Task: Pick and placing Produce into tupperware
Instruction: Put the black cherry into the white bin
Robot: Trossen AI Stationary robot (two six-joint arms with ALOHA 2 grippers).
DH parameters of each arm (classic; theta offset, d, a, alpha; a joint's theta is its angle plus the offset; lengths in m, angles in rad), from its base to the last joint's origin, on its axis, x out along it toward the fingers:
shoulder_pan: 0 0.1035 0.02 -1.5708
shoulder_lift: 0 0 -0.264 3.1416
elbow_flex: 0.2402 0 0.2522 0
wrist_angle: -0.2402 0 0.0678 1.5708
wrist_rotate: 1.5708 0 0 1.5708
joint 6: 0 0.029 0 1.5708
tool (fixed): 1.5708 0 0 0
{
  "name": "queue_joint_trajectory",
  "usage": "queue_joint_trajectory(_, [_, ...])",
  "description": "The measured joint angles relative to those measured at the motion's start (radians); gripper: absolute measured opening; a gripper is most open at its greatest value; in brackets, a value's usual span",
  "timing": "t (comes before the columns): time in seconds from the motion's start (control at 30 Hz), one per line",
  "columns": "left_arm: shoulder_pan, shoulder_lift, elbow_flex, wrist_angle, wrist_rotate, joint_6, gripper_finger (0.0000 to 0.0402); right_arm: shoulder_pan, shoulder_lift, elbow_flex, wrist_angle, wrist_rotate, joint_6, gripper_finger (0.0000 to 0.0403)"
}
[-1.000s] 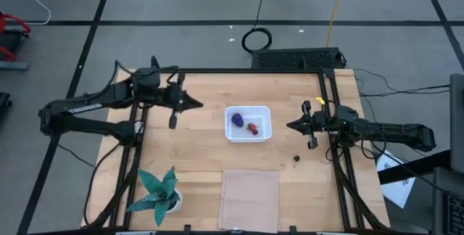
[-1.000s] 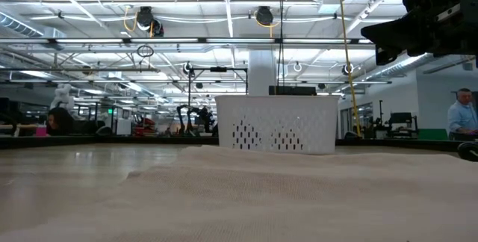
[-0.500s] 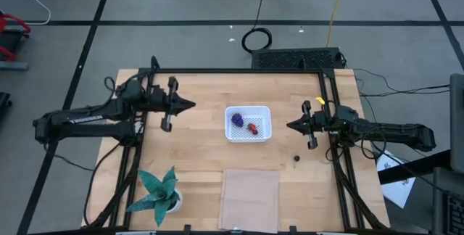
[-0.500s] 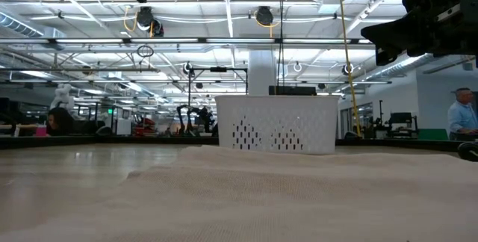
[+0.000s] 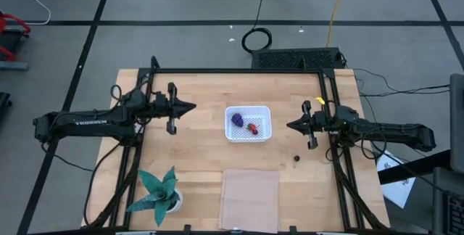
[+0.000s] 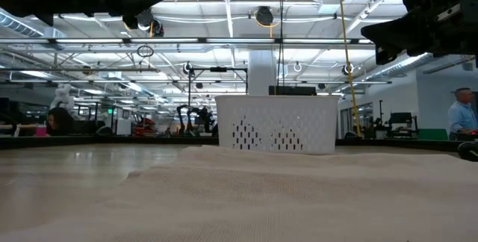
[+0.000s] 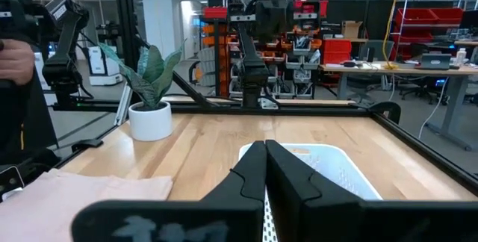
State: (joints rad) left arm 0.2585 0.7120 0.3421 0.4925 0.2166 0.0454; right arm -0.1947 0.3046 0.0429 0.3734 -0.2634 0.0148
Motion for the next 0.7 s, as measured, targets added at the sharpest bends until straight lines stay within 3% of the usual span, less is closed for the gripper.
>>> queue_joint_trajectory(0.27, [-0.069,0.0,-0.034,0.061,-0.005,0.038,0.0,0.0,0.0,0.0,0.004,0.0,0.007,0.0])
queue_joint_trajectory(0.47, [-0.089,0.001,-0.09,0.057,-0.093,0.077,0.0,0.0,0.0,0.0,0.004,0.0,0.018,0.0])
queue_joint_trajectory(0.7, [-0.048,-0.009,-0.121,0.019,-0.015,0.132,0.0,0.0,0.0,0.0,0.004,0.0,0.018,0.0])
